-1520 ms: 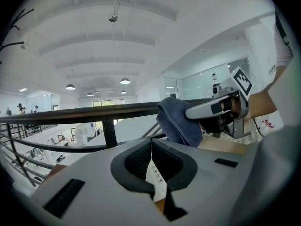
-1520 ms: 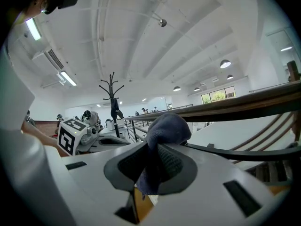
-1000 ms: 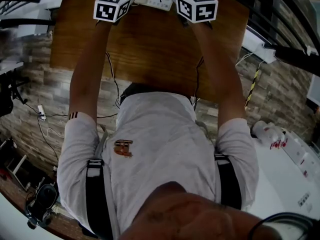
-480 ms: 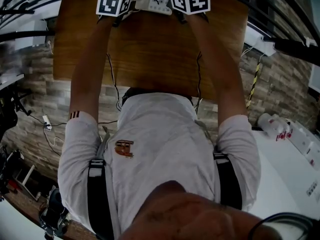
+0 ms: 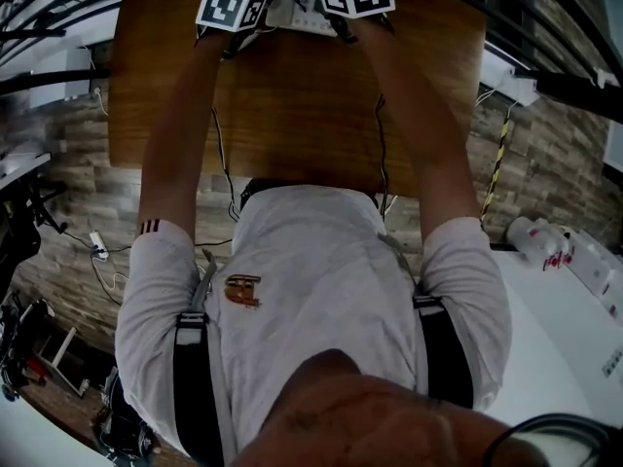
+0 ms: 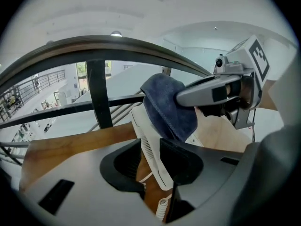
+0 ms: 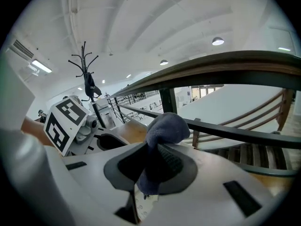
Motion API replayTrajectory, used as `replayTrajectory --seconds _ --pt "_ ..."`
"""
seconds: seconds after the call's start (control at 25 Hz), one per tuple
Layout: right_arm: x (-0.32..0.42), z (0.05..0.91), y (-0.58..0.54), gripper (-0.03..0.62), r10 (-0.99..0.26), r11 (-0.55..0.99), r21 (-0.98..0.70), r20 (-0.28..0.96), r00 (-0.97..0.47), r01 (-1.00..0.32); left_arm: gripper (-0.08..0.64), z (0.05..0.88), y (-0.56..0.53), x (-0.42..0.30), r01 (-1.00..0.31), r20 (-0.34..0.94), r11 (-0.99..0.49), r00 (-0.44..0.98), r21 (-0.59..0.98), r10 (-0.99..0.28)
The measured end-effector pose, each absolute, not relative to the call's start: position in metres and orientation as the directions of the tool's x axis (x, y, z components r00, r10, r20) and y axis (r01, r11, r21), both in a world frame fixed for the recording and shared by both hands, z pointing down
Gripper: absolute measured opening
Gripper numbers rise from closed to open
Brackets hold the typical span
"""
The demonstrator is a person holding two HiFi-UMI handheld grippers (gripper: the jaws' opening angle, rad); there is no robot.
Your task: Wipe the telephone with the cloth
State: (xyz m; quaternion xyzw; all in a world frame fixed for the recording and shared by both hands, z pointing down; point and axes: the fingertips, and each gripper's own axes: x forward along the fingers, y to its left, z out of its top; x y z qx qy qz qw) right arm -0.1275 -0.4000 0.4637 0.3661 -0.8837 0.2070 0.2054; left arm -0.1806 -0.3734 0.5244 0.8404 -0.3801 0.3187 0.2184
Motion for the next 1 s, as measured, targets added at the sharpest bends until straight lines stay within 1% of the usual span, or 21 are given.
replayTrajectory --seconds 0.24,0.48,0.6,0.8,1.0 --pt "-0.128 0.477 -0.413 0.074 -0.552 0.62 -0.219 0.56 -0.618 -0.753 0.123 0.533 -0.375 -0.18 -0.768 0.729 -0.629 0.501 0.126 -0.466" --pt "-0.109 0.489 -0.417 0.074 -0.558 0.585 -0.189 0.612 -0.56 -0.789 0.124 0.533 -0.372 -0.177 -0.762 0.726 -0.636 0.506 0.124 -0.465" --pt "-0.106 0.491 -0.415 0.074 -0.568 0.583 -0.191 0.599 -0.564 -0.79 0.124 0.534 -0.371 -0.177 -0.758 0.724 -0.642 0.506 0.114 -0.469" --pt "-0.105 0.479 -0.413 0.074 -0.59 0.606 -0.197 0.538 -0.602 -0.77 0.123 0.529 -0.376 -0.176 -0.762 0.696 -0.64 0.513 0.101 -0.501" --pt "-0.102 0.472 -0.412 0.074 -0.597 0.606 -0.19 0.532 -0.6 -0.772 0.123 0.522 -0.376 -0.171 -0.756 0.69 -0.645 0.525 0.109 -0.498"
